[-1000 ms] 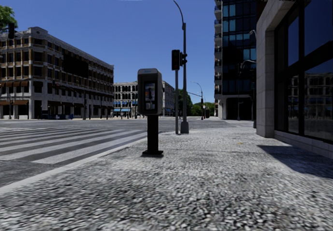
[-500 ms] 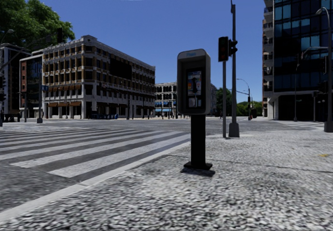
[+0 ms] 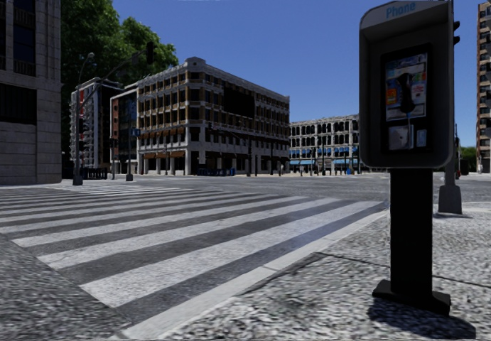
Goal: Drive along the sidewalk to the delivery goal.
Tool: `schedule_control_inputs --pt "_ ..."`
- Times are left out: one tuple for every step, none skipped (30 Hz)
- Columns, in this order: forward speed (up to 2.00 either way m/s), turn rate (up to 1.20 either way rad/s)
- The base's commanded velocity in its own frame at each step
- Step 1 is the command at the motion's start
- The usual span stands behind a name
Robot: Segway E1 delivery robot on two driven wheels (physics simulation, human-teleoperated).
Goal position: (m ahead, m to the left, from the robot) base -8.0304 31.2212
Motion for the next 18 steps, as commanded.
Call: schedule_control_inputs --pt "2.00 0.53" --pt "2.00 0.53" --pt "2.00 0.53" --pt "2.00 0.51" --pt "1.98 0.48" --pt "1.98 0.48" --pt "1.93 0.48" --pt "1.89 0.48" --pt "1.84 0.48" --pt "1.84 0.48" --pt "1.77 0.48" --pt "1.63 0.48" --pt "1.54 0.48" --pt "1.52 0.48" --pt "1.52 0.48" --pt "1.51 0.48" --pt "1.51 0.48" --pt "1.51 0.48"
